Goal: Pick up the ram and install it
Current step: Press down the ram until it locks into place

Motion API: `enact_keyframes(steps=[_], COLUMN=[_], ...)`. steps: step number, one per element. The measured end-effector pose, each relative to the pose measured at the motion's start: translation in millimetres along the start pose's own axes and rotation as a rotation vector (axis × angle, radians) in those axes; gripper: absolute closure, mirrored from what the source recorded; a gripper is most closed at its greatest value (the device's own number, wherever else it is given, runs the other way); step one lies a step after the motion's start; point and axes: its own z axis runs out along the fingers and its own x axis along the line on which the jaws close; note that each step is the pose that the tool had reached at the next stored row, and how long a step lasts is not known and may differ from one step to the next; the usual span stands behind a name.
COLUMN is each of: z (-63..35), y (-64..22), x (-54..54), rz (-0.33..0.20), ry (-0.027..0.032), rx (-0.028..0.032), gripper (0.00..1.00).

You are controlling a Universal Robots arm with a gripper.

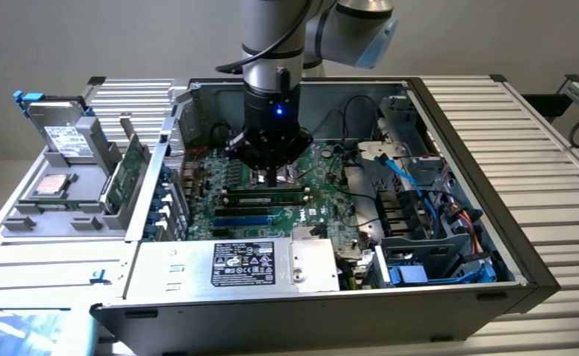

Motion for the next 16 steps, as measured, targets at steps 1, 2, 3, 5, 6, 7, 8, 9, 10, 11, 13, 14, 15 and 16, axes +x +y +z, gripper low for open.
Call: enact_keyframes(steps=[1,2,3,5,6,7,8,9,10,11,13,14,15,16], z=[0.0,0.0,0.0,0.0,0.0,0.0,0.0,0.0,0.0,0.0,0.1,0.1,0.1,0.1], y=[0.0,0.0,0.0,0.0,0.0,0.0,0.0,0.0,0.0,0.0,-0.1,0.0,0.0,0.0], x=[0.0,0.0,0.0,0.0,0.0,-0.1,0.0,0.0,0.0,-0.1,0.0,0.0,-0.1,-0.1], rz=[0.012,0.024,0.036,0.061,0.074,0.086,0.098,0.109,0.12,0.129,0.142,0.147,0.149,0.149], ry=[-0.0001,-0.0002,-0.0004,-0.0002,0.0002,0.0006,0.001,0.0013,0.0011,0.0005,-0.0028,-0.0056,-0.008,-0.0081], rx=[-0.0003,-0.0007,-0.001,-0.0019,-0.0024,-0.0027,-0.0032,-0.0036,-0.004,-0.0042,-0.0042,-0.0039,-0.0036,-0.0036], gripper=[0.88,0.88,0.88,0.88,0.88,0.88,0.88,0.88,0.88,0.88,0.88,0.88,0.88,0.88])
